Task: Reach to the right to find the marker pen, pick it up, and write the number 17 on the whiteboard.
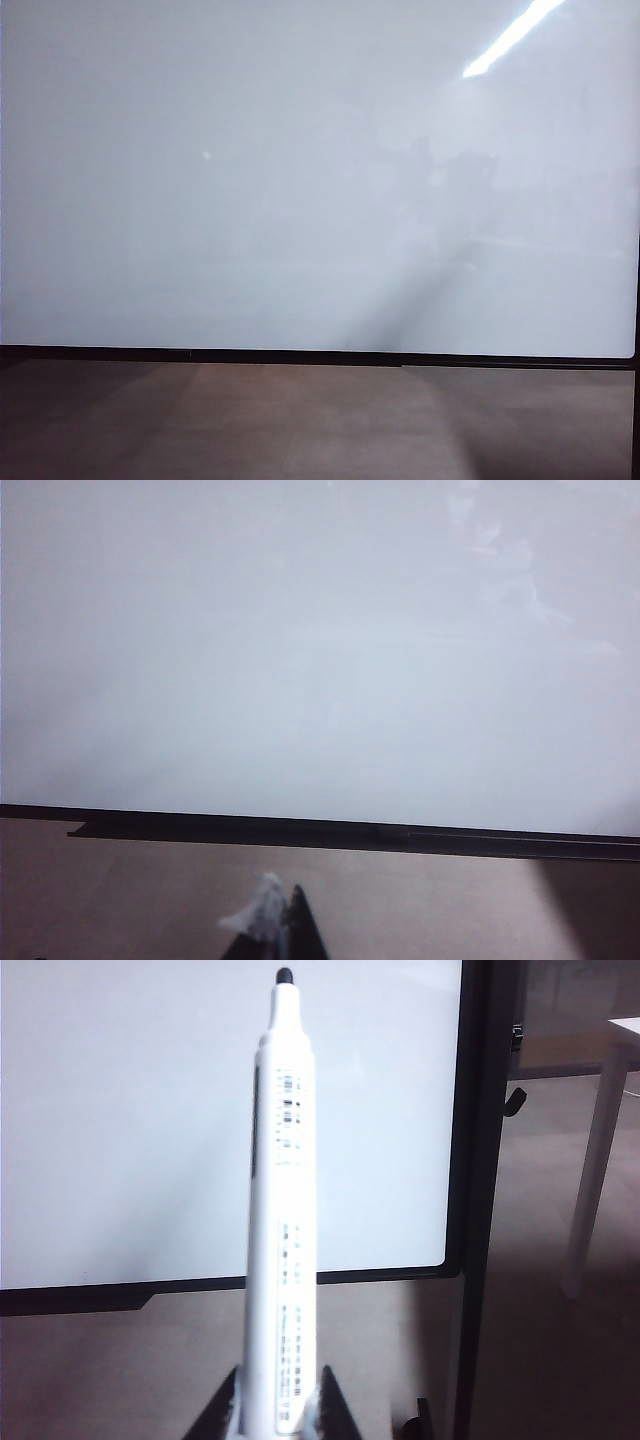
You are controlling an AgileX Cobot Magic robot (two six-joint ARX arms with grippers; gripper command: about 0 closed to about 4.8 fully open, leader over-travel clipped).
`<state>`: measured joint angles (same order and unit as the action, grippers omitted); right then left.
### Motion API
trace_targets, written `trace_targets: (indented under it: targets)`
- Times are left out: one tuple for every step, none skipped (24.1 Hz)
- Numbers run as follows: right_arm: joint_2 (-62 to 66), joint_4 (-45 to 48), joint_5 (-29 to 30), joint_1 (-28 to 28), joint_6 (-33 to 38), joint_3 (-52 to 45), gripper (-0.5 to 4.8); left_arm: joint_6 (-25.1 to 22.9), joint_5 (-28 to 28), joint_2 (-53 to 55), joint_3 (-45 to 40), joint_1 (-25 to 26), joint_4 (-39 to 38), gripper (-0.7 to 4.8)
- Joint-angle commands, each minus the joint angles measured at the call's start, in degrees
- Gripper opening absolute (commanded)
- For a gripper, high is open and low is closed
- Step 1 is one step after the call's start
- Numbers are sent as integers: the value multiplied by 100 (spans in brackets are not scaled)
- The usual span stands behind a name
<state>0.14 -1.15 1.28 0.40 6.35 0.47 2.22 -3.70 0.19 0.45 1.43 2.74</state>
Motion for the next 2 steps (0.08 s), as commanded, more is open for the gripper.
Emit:
trace_targets:
  targets:
    - [-2, 98, -7, 9, -13, -15, -5, -7, -17, 4, 4, 0, 63, -5]
    - [-2, 98, -7, 9, -13, -15, -4, -7, -17, 4, 4, 0, 63, -5]
